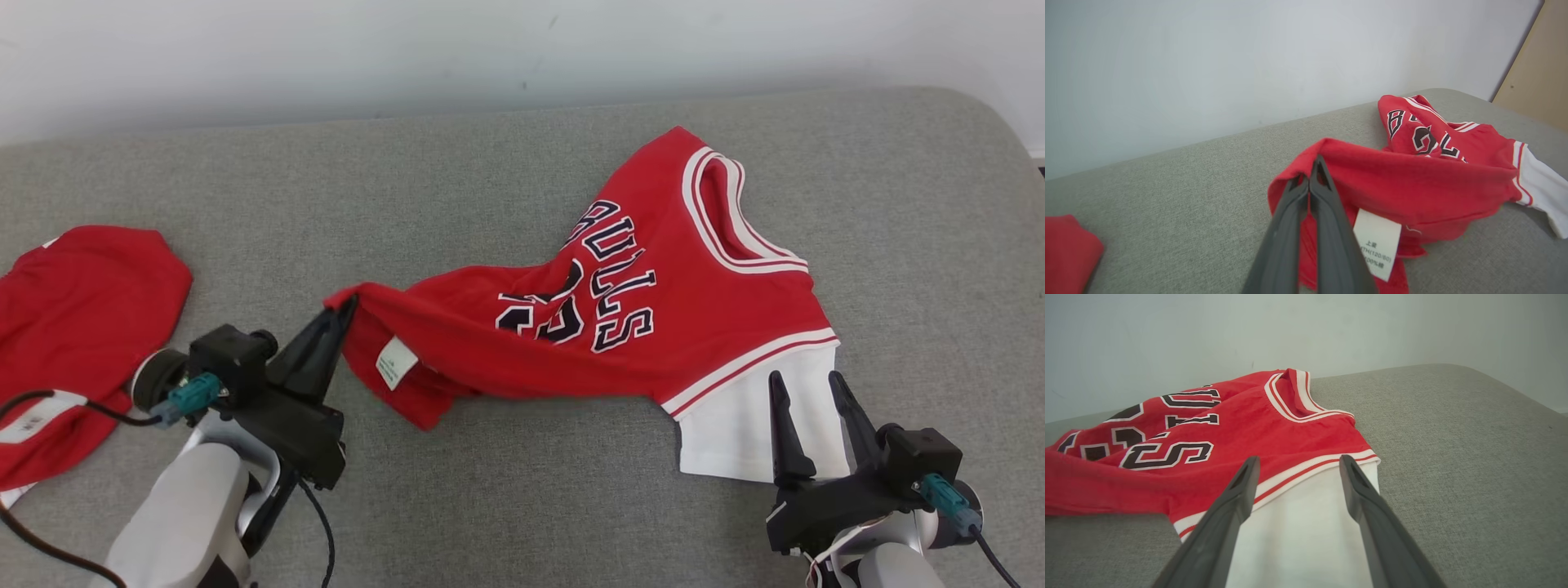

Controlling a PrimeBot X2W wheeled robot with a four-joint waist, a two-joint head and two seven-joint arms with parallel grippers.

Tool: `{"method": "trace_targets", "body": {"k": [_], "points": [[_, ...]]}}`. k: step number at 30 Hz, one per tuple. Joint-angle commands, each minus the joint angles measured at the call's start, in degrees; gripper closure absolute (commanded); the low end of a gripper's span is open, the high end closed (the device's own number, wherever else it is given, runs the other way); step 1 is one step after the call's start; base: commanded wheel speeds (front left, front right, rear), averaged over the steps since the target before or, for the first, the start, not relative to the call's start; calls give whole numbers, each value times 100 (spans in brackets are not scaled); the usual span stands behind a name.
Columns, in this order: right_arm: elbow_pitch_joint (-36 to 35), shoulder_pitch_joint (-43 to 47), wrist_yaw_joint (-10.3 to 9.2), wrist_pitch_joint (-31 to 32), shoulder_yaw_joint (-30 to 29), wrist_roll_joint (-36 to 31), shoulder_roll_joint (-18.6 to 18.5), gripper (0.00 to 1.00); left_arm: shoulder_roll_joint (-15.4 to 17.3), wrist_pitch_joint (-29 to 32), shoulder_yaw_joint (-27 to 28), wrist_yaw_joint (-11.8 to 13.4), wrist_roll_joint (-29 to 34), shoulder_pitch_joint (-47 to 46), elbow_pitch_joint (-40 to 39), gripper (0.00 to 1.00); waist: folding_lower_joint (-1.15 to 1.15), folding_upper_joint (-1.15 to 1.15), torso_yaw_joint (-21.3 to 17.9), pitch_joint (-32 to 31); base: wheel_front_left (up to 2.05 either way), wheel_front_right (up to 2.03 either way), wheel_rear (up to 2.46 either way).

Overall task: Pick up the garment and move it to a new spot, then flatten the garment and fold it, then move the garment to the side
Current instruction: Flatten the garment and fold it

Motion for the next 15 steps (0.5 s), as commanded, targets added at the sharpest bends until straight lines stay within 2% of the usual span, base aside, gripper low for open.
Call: {"method": "trace_targets", "body": {"k": [1, 8, 15], "points": [[31, -12, -5, -5, 10, -17, 9, 0, -40, -32, 51, 8, 48, 39, 14, 0, -1, 0, 14, -2, 0, 0, 0], [99, 16, -6, -6, -28, 3, 17, 0, -167, -34, 335, 8, 229, 321, -130, 0, -1, 0, 146, -38, 0, 0, 0], [113, 43, -6, -5, -37, 23, 37, 0, -379, -34, 794, 7, 501, 860, -639, 0, -1, 0, 304, -74, 0, 0, 0]]}}
